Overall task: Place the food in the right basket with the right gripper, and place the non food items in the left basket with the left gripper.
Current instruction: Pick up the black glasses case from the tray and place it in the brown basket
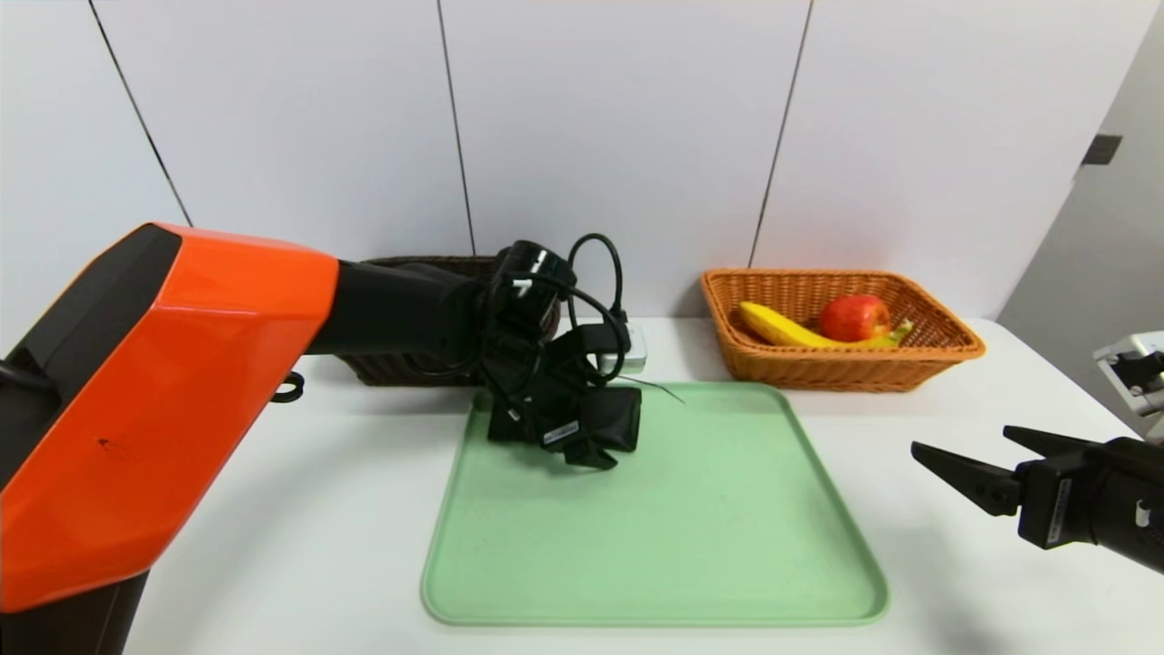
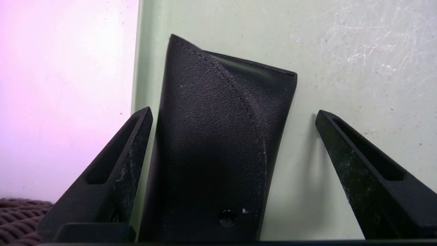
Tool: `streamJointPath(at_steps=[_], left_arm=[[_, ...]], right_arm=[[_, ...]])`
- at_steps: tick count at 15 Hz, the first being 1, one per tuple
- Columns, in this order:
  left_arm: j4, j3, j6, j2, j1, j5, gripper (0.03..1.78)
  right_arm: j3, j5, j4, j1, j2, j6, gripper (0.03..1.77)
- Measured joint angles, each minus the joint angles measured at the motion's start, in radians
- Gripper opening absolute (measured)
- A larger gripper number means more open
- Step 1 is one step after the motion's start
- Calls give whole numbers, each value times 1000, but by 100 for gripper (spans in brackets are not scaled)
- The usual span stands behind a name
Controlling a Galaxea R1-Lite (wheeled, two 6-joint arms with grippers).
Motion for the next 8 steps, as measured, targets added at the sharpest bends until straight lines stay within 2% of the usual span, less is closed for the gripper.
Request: streamJointPath(at_steps=[8], left_arm=[[-2, 0, -1, 12, -3, -7, 169]], right_arm=[[11, 1, -3, 5, 1, 0, 171]])
